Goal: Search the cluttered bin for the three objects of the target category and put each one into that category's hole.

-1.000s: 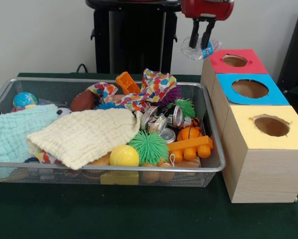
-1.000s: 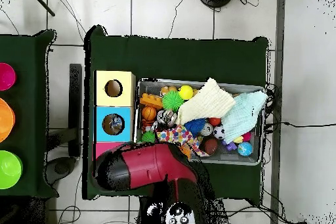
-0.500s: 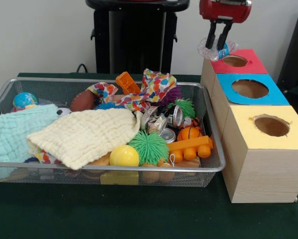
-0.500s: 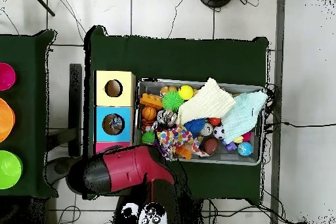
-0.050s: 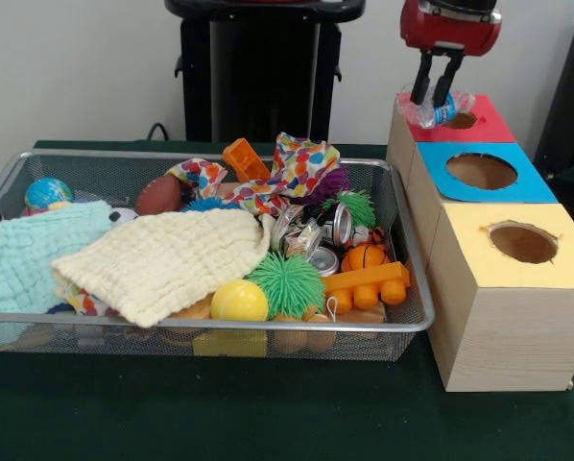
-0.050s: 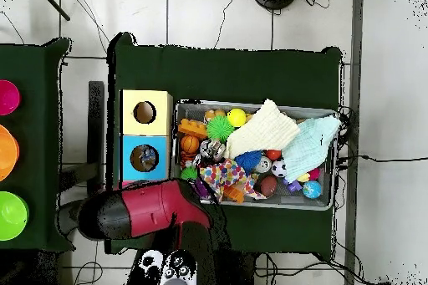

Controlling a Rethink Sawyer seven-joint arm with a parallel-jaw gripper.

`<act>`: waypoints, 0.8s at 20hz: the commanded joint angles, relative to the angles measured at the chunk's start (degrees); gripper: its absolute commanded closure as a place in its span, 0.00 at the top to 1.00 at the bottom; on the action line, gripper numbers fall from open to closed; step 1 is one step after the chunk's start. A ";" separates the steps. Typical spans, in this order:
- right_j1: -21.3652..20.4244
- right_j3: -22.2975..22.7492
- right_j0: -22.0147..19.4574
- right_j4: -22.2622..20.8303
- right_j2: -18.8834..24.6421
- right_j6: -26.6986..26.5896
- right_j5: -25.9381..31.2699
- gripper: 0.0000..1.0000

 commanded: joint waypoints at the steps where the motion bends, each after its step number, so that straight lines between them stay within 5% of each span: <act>1: 5.28 -6.04 1.33 3.39 -1.78 15.85 -1.71 0.00; 16: 10.79 -15.90 2.66 7.23 -2.81 12.99 2.71 0.00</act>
